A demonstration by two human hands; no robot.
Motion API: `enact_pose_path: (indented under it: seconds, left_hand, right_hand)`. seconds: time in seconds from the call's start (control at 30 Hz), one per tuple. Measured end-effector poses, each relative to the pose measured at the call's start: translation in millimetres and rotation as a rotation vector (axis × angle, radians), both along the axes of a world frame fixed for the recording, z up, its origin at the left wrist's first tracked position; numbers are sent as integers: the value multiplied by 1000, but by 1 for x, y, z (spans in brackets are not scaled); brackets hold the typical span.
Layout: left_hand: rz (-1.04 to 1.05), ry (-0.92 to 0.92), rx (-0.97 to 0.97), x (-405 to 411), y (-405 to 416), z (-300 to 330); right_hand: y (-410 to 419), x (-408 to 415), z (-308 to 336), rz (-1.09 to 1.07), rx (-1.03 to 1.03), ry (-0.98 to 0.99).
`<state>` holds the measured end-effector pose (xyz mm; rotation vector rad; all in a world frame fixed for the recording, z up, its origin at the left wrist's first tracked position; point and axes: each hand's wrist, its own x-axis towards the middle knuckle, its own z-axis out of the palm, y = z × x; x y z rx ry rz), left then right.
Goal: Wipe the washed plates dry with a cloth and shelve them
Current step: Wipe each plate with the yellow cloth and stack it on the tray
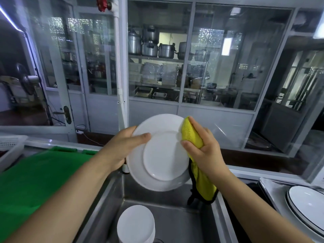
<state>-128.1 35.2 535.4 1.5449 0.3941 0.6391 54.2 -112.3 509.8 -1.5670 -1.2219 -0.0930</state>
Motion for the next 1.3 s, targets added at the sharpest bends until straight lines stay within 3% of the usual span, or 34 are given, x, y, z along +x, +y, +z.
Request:
enact_pose_path:
  seconds: [0.07, 0.2, 0.4, 0.47, 0.77, 0.9, 0.97, 1.1, 1.3]
  left_hand:
    - [-9, 69, 49, 3, -3, 6]
    - [26, 41, 92, 10, -9, 4]
    - [-13, 62, 280, 21, -23, 6]
    - [11, 21, 272, 21, -24, 7]
    - [286, -361, 24, 20, -32, 10]
    - [262, -375, -11, 24, -35, 0]
    - [119, -269, -36, 20, -22, 1]
    - [-147, -17, -20, 12, 1, 19]
    - [-123, 34, 104, 17, -2, 22]
  right_hand:
    - [0, 2, 1, 1, -26, -109]
    - [1, 14, 5, -34, -4, -327]
    - [10, 9, 35, -34, -33, -834]
    - [9, 12, 40, 8, -38, -773]
    - [11, 8, 14, -38, 213, 116]
    - [10, -1, 10, -45, 307, 358]
    - [4, 3, 13, -26, 284, 338]
    - [-6, 10, 21, -15, 77, 80]
    - [-5, 12, 28, -38, 27, -296]
